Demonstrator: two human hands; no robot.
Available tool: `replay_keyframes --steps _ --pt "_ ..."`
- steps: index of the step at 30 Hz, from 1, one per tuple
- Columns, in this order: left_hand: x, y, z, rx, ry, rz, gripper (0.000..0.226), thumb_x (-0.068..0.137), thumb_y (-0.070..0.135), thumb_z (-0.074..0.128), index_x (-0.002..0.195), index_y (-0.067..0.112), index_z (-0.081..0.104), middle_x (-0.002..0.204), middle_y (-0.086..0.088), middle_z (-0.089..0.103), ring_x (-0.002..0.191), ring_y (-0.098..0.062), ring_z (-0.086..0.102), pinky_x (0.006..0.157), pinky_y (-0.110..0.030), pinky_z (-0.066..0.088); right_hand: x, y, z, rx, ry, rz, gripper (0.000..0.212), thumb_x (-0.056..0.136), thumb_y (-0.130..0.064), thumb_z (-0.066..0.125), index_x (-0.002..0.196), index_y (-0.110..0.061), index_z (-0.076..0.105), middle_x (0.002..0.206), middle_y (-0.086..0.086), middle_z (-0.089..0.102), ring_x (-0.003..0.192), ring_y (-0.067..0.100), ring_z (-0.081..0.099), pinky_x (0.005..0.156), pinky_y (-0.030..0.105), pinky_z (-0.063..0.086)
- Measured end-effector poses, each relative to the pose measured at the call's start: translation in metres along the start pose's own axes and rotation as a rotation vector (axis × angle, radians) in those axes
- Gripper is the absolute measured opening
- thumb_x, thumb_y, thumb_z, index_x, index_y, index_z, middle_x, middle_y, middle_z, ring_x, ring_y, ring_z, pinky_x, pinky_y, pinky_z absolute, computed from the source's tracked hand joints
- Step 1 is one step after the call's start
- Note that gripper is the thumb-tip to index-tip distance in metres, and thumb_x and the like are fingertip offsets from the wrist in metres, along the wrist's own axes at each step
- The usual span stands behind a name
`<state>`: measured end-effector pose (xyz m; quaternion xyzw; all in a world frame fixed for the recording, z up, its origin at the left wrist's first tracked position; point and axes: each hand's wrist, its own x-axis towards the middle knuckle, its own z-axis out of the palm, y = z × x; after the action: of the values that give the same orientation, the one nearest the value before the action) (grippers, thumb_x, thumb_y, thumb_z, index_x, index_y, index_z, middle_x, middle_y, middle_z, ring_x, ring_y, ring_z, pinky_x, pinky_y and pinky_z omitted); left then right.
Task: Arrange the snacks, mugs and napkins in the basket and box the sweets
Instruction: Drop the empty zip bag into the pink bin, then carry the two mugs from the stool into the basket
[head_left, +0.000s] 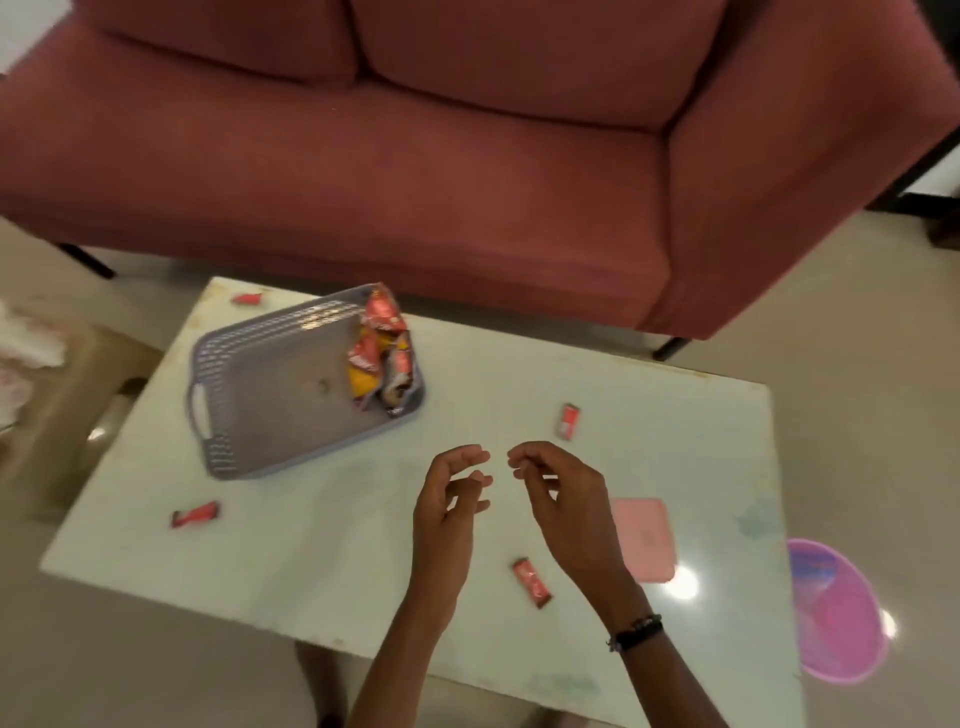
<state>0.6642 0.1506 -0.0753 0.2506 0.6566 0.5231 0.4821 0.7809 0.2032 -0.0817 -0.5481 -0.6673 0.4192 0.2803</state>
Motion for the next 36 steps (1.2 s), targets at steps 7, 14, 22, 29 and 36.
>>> replay_keyframes --steps 7,14,22,29,36 --pt "0.031 0.002 -0.192 -0.043 0.193 -0.023 0.021 0.094 0.008 0.048 0.105 0.021 0.06 0.113 0.006 0.066 0.094 -0.008 0.064 0.076 -0.022 0.053 0.013 -0.081 0.171 0.021 -0.135 -0.042 0.018 0.092 -0.003 0.054 0.095 -0.014 0.068 0.09 -0.008 0.071 0.083 0.006 0.067 0.072 0.014 0.052" --pt "0.068 -0.003 -0.363 -0.025 0.357 -0.04 0.02 0.093 0.0 0.049 0.108 0.011 0.058 0.117 -0.005 0.063 0.092 -0.021 0.064 0.075 -0.029 0.056 0.037 -0.154 0.332 0.004 -0.305 -0.101 0.017 0.092 -0.005 0.054 0.093 -0.014 0.069 0.089 -0.006 0.071 0.081 0.008 0.065 0.075 0.025 0.056" --pt "0.123 -0.008 -0.481 -0.119 0.613 -0.151 0.023 0.091 -0.001 0.05 0.113 0.003 0.054 0.128 -0.022 0.055 0.101 -0.022 0.056 0.085 -0.032 0.049 0.083 -0.215 0.461 -0.026 -0.492 -0.08 0.017 0.09 -0.002 0.052 0.095 -0.006 0.068 0.097 0.009 0.073 0.087 0.023 0.069 0.083 0.042 0.054" --pt "0.183 -0.009 -0.538 0.024 0.749 -0.232 0.046 0.088 0.003 0.053 0.132 -0.001 0.039 0.136 -0.024 0.044 0.124 -0.039 0.046 0.103 -0.048 0.041 0.148 -0.249 0.551 -0.164 -0.611 -0.072 0.017 0.089 -0.007 0.047 0.103 -0.008 0.056 0.107 0.012 0.062 0.093 0.028 0.057 0.078 0.035 0.046" --pt "0.237 -0.016 -0.571 0.103 0.691 -0.272 0.046 0.085 0.005 0.054 0.129 0.002 0.043 0.134 -0.017 0.051 0.122 -0.033 0.05 0.102 -0.048 0.043 0.194 -0.256 0.618 -0.18 -0.621 -0.039 0.039 0.089 -0.006 0.051 0.127 -0.005 0.052 0.128 0.015 0.059 0.116 0.032 0.056 0.096 0.04 0.048"
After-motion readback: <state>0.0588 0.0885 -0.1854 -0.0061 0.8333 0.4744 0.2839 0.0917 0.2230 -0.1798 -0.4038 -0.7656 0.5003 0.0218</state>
